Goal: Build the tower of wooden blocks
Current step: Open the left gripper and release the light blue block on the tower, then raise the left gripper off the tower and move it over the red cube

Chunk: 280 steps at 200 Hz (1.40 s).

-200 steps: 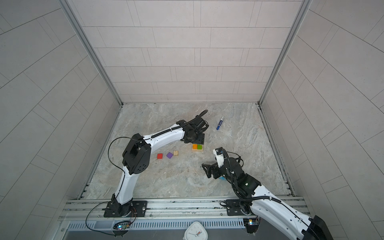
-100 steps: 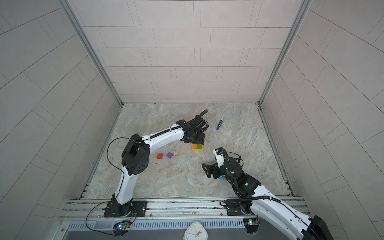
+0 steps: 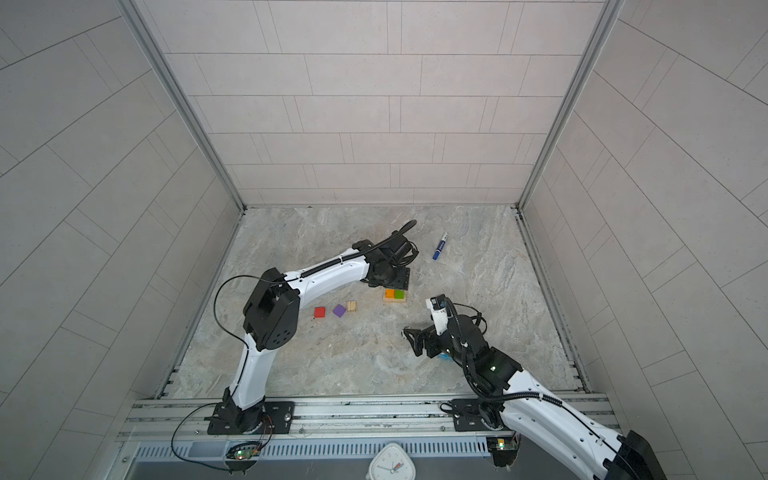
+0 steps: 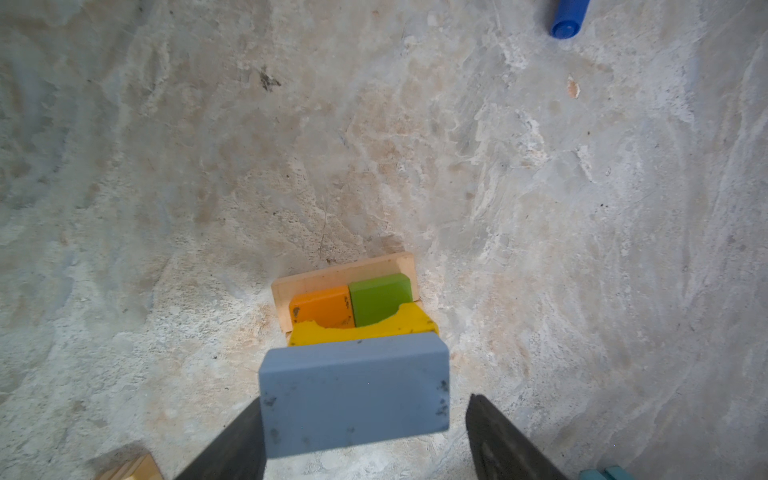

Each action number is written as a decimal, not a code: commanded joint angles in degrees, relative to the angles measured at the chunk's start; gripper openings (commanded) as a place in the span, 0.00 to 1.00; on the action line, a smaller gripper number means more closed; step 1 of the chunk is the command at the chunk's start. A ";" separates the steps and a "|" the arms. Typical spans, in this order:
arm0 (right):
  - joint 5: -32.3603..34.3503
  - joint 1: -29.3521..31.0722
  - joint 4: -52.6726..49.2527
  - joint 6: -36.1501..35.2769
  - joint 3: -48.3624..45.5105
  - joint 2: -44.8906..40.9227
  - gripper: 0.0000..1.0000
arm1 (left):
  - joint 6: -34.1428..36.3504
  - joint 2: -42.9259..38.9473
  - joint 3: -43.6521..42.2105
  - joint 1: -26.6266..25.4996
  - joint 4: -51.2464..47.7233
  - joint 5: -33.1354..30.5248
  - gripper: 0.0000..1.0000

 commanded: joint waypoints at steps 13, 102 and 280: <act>0.78 0.28 0.39 0.22 -0.61 -0.22 0.99 | 0.09 -2.35 -0.21 -0.41 -0.81 -0.39 0.79; 0.89 0.34 0.42 0.18 -0.61 -0.26 1.00 | -0.05 -2.29 -0.08 -0.68 -0.80 -0.31 0.79; 1.00 0.29 0.32 0.22 -0.59 -0.36 1.00 | 0.43 -3.30 1.26 -0.33 -0.60 -0.31 0.81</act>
